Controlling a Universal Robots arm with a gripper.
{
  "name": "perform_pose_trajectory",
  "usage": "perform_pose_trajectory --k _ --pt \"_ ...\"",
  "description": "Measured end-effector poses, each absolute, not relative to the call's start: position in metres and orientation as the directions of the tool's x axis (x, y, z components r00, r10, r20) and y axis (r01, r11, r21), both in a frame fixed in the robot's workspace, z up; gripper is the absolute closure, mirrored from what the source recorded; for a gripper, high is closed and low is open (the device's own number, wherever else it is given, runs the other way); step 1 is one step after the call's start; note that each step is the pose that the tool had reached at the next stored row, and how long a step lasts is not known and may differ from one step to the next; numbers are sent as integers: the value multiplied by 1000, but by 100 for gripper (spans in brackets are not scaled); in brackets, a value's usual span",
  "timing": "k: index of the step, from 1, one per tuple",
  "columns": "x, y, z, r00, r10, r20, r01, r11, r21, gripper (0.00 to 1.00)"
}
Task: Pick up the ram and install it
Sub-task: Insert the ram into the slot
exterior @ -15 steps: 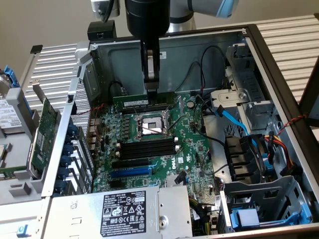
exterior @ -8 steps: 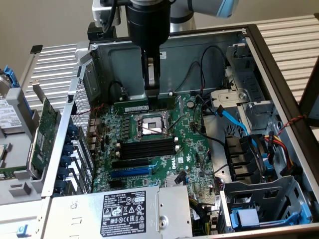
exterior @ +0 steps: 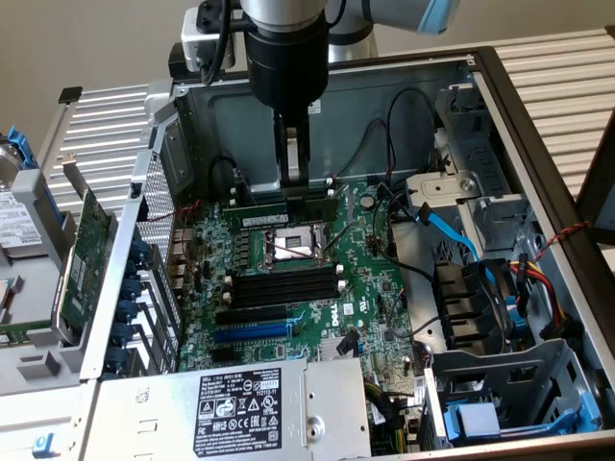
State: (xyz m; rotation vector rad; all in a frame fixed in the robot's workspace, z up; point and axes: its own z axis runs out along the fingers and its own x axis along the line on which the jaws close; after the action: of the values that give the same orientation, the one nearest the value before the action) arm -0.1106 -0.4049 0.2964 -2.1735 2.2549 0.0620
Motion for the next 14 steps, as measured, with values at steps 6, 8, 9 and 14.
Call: perform_pose_trajectory --k 6,8,9,14 --pt "-112 -407 291 -38 -999 -34 -999 37 21 88" --pt "-112 -408 289 -38 -999 -34 -999 37 21 88" --pt "-112 -408 288 -38 -999 -34 -999 37 21 88" --pt "-112 -410 288 -38 -999 -34 -999 37 22 88"
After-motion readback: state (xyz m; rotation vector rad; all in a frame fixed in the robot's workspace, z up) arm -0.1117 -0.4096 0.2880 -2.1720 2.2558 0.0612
